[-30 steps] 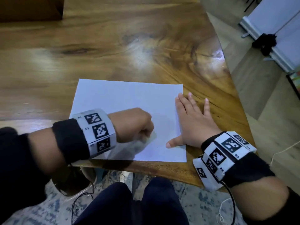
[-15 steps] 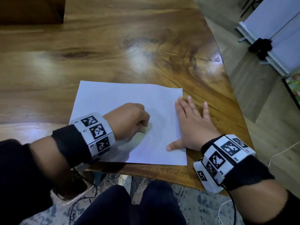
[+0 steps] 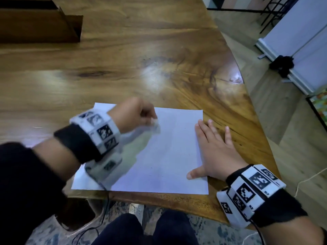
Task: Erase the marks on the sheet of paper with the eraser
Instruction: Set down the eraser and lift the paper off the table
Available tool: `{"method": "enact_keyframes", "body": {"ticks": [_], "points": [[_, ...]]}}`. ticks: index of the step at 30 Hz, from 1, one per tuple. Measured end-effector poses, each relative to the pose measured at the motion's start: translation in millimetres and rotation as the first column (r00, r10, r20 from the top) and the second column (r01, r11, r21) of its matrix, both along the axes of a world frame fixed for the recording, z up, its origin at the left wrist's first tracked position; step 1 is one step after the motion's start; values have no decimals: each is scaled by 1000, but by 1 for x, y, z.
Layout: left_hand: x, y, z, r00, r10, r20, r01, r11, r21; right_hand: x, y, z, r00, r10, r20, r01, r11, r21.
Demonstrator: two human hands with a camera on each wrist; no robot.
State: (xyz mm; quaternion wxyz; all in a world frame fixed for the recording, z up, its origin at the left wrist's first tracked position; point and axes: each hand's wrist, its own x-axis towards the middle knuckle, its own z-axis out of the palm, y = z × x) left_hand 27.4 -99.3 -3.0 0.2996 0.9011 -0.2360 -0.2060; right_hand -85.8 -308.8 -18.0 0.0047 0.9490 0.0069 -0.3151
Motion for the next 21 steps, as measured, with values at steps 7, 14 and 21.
{"method": "enact_keyframes", "body": {"ticks": [7,14,21], "points": [[81,-15,0,973,172,155,-203,957,209,2,-1,1,999,-23,38,21,997,68],[51,20,-4,922,251,294,-308,936,168,40,-4,6,917,-262,301,172,940,293],[-58,85,-26,950,228,215,-271,941,202,64,4,1,919,-277,280,220,951,220]]}}
